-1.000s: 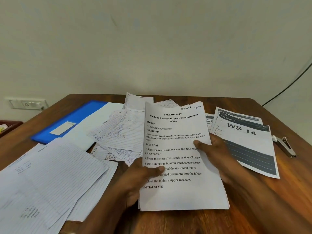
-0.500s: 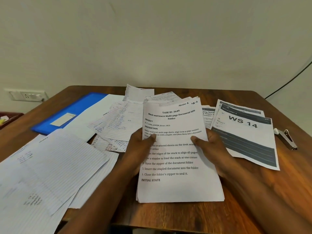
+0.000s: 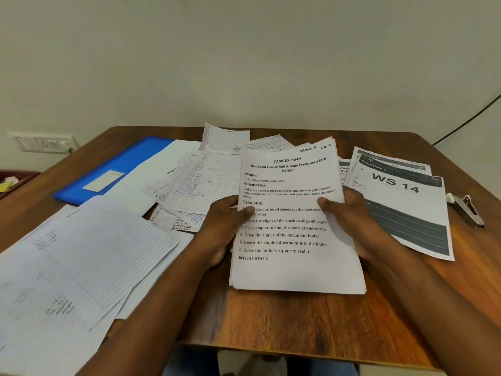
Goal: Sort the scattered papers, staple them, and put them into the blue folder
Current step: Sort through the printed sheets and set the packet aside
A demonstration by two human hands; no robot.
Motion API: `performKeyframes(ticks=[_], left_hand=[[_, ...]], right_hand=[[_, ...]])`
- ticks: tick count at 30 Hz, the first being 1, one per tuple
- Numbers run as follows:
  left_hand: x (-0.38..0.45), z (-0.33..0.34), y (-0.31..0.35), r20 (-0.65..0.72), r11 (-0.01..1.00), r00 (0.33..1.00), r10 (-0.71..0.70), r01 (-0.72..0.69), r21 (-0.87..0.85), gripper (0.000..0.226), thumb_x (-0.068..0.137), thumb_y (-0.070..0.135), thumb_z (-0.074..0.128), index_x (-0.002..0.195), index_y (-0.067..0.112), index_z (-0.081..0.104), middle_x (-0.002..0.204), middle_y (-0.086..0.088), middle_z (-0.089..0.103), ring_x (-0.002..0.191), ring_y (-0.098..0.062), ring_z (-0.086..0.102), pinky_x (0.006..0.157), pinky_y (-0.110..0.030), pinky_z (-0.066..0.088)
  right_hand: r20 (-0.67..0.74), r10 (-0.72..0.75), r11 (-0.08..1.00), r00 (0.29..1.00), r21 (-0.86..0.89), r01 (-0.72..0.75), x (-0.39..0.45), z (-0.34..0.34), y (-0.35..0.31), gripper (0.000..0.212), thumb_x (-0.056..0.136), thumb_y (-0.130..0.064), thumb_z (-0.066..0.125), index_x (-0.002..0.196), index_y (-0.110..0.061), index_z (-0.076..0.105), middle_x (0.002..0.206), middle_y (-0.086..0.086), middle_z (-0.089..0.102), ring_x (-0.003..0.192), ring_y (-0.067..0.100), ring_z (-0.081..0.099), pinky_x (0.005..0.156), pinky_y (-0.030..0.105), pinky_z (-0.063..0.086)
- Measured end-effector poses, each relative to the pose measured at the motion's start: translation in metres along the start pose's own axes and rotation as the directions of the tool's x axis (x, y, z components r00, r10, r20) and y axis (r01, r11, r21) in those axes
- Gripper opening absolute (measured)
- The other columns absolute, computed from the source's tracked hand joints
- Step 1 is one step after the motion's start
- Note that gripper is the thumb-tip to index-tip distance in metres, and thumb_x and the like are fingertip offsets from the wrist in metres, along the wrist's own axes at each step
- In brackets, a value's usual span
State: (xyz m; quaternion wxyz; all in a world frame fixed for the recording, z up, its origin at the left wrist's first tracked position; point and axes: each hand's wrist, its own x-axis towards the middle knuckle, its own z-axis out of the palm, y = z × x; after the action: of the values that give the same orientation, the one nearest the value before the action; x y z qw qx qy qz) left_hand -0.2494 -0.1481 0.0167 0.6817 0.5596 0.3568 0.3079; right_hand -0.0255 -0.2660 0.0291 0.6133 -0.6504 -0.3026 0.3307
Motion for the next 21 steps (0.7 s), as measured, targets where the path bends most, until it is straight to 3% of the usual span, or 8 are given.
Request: performKeyframes(ticks=[3, 8, 18, 21], left_hand=[[0.000, -0.003, -0.004, -0.006, 1.000, 1.000, 0.016, -0.016, 0.023, 0.023, 0.101, 0.002, 0.065, 0.122, 0.007, 0.071, 0.108, -0.011, 0.081, 0.094, -0.026, 0.080, 0.069, -0.032, 0.064], [0.003, -0.007, -0.011, -0.035, 0.998, 0.998, 0.043, -0.041, 0.043, 0.027, 0.101, 0.000, 0.065, 0.126, 0.008, 0.070, 0.108, -0.010, 0.081, 0.099, -0.028, 0.079, 0.085, -0.041, 0.064], [0.020, -0.001, -0.009, -0.142, 0.980, 0.976, 0.164, -0.144, 0.140, 0.023, 0.107, 0.015, 0.060, 0.129, 0.017, 0.062, 0.118, -0.002, 0.078, 0.103, -0.022, 0.077, 0.086, -0.043, 0.064], [0.027, -0.001, -0.002, -0.175, 0.981, 0.969, 0.174, -0.154, 0.121, 0.019, 0.107, 0.017, 0.061, 0.125, 0.018, 0.065, 0.116, -0.002, 0.078, 0.103, -0.024, 0.077, 0.087, -0.045, 0.064]], right_hand=[[-0.003, 0.003, 0.999, 1.000, -0.041, -0.003, 0.009, -0.003, -0.004, 0.026, 0.101, -0.001, 0.061, 0.100, -0.025, 0.072, 0.090, -0.016, 0.079, 0.095, 0.013, 0.075, 0.094, 0.038, 0.056], [0.032, 0.022, 0.997, 0.999, -0.068, -0.020, 0.014, 0.002, -0.002, 0.026, 0.101, -0.003, 0.061, 0.102, -0.026, 0.072, 0.103, -0.011, 0.078, 0.105, 0.019, 0.073, 0.101, 0.043, 0.055], [0.126, -0.004, 0.996, 0.992, -0.092, 0.016, 0.004, 0.007, 0.000, 0.024, 0.100, -0.004, 0.064, 0.110, -0.025, 0.071, 0.111, -0.009, 0.077, 0.102, 0.013, 0.074, 0.091, 0.032, 0.057], [0.149, 0.018, 0.998, 0.989, -0.057, -0.009, 0.001, 0.003, -0.001, 0.025, 0.098, -0.002, 0.065, 0.117, -0.018, 0.071, 0.114, 0.001, 0.079, 0.104, 0.022, 0.075, 0.094, 0.039, 0.059]])
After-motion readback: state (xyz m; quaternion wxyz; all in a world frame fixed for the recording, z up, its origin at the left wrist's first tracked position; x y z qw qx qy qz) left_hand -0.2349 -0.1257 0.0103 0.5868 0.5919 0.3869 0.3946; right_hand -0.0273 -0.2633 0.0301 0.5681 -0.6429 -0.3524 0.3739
